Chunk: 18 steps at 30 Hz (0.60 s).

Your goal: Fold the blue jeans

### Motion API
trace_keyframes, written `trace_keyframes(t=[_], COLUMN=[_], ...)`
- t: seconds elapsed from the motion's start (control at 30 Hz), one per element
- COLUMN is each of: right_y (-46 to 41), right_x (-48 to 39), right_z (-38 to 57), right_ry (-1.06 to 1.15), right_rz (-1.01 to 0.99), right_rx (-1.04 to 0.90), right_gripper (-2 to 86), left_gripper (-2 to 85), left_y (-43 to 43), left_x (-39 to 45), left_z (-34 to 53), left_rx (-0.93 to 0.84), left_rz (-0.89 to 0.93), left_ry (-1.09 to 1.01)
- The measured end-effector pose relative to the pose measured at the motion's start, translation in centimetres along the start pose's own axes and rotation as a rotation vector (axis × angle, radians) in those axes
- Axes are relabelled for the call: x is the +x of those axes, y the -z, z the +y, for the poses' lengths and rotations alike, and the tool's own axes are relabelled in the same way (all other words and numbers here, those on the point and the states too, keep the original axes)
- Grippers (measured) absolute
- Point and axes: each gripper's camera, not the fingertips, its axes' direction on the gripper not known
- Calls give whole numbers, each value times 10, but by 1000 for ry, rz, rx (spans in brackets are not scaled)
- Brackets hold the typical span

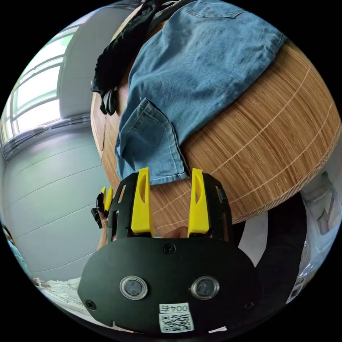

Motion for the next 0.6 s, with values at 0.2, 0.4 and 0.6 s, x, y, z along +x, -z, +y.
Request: trace_keyframes(t=[0.2, 0.4, 0.6], right_y=[-34, -67, -41], right_x=[-43, -75, -170], right_z=[-2, -18, -4], right_ry=[222, 295, 492], right_rz=[161, 258, 53], right_rx=[-15, -55, -59], right_gripper=[154, 75, 34], left_gripper=[104, 98, 118], left_y=[-51, -56, -34], left_x=[-2, 27, 48], left_z=[-6, 8, 15], left_rx=[-109, -107, -66], left_rz=[-154, -287, -236], left_ry=[-22, -105, -137])
